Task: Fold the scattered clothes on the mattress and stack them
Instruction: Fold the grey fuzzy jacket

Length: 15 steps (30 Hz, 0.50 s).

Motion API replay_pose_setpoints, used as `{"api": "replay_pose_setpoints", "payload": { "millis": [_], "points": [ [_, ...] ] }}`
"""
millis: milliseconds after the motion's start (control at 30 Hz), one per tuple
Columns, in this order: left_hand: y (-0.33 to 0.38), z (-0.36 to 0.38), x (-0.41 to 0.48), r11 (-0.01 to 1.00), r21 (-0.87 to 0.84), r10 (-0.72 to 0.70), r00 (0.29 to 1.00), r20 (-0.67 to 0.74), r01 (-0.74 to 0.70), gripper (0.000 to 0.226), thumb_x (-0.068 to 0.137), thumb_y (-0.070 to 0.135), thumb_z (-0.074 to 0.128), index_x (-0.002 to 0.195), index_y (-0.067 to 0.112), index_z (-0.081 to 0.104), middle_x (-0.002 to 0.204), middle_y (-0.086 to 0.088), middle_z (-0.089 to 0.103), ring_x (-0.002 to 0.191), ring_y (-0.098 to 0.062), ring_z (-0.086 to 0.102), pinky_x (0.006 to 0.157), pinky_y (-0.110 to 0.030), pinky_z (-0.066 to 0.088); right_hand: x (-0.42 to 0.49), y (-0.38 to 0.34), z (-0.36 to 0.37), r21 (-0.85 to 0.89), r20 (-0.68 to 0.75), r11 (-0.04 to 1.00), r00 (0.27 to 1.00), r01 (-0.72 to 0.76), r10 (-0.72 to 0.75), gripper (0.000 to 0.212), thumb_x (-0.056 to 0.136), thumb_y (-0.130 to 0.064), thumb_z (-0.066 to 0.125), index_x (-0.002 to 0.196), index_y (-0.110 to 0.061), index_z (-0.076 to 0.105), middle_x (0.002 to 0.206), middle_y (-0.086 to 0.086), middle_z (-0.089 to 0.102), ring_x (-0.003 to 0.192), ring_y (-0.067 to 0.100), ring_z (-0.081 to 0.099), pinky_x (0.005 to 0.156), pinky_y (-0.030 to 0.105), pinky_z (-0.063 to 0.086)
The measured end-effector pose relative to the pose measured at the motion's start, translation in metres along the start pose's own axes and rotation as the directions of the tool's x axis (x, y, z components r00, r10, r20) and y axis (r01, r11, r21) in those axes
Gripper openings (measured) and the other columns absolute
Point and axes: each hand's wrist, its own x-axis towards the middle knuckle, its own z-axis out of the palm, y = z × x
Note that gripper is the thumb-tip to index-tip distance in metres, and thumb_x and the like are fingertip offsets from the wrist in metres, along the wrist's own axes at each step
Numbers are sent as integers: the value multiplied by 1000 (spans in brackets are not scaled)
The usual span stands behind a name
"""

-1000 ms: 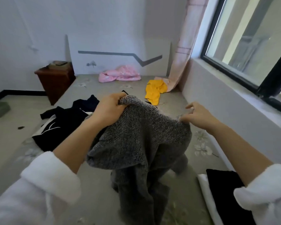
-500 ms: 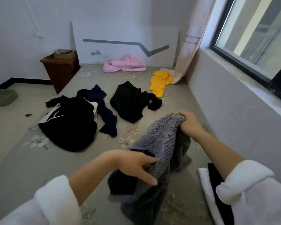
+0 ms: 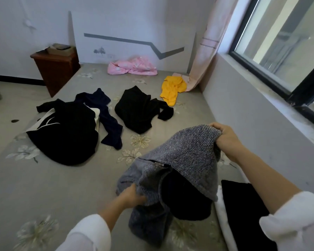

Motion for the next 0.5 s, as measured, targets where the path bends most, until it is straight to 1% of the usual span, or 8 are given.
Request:
{"api": "replay_pose_setpoints", "payload": {
  "millis": [67, 100, 167, 233, 300, 367, 433, 500],
  "points": [
    [0, 22, 14, 997, -54, 50, 998, -44, -52, 120, 58, 72, 69, 151, 19, 15, 149, -7, 37, 134, -29, 39, 106, -37, 38, -1, -1, -2, 48, -12, 999, 1000, 1, 0, 18, 87, 7, 56, 82, -7, 66, 79, 9, 67, 74, 18, 59, 73, 33, 47],
    [-1, 33, 23, 995, -84, 52, 994, -92, -59, 129, 50, 81, 67, 151, 22, 14, 150, -6, 36, 135, -29, 37, 108, -39, 37, -3, -4, -3, 91, -20, 996, 1000, -6, 8, 20, 88, 6, 56, 81, -9, 67, 79, 8, 67, 75, 18, 59, 73, 32, 46],
    [6, 44, 29, 976, -206, 47, 990, -132, -73, 115, 57, 74, 65, 149, 18, 24, 146, -6, 40, 131, -28, 42, 108, -39, 38, -3, -9, -7, 200, -46, 980, 999, -10, 20, 25, 89, 7, 53, 80, -12, 67, 79, 8, 67, 77, 20, 61, 72, 32, 47],
    [19, 45, 30, 925, -374, 20, 990, -139, -71, 81, 78, 49, 66, 142, 9, 36, 139, -11, 48, 121, -27, 49, 104, -38, 41, -4, -16, -11, 298, -77, 955, 996, -10, 35, 29, 89, 9, 50, 79, -13, 66, 77, 8, 68, 76, 21, 61, 71, 31, 49],
    [31, 39, 27, 820, -570, -121, 988, -97, 44, 76, 82, 46, 65, 138, 3, 38, 138, -18, 48, 121, -33, 50, 100, -45, 44, -5, -23, -15, 383, -90, 924, 995, -1, 38, 28, 88, 10, 48, 79, -11, 64, 73, 5, 68, 71, 20, 62, 66, 28, 51],
    [43, 30, 14, 616, -734, -244, 955, 169, 287, 69, 81, 60, 60, 125, 10, 42, 135, -21, 49, 117, -43, 50, 86, -56, 46, -5, -30, -18, 435, -99, 900, 995, 22, 24, 26, 88, 10, 47, 80, -9, 63, 69, 3, 68, 66, 16, 63, 61, 25, 52],
    [52, 30, 6, 398, -785, -187, 880, 437, 474, 59, 85, 65, 51, 109, 11, 48, 130, -24, 52, 112, -48, 51, 73, -66, 42, -6, -37, -21, 466, -92, 884, 996, 45, -2, 21, 88, 9, 48, 84, -6, 62, 72, 4, 69, 65, 15, 64, 60, 24, 53],
    [66, 38, -1, 279, -818, -90, 861, 500, 504, 56, 87, 63, 48, 103, 9, 52, 116, -24, 58, 107, -45, 55, 72, -68, 40, -6, -42, -23, 484, -82, 873, 996, 56, -19, 17, 87, 7, 47, 92, -2, 61, 80, 8, 67, 69, 17, 63, 64, 26, 54]
  ]
}}
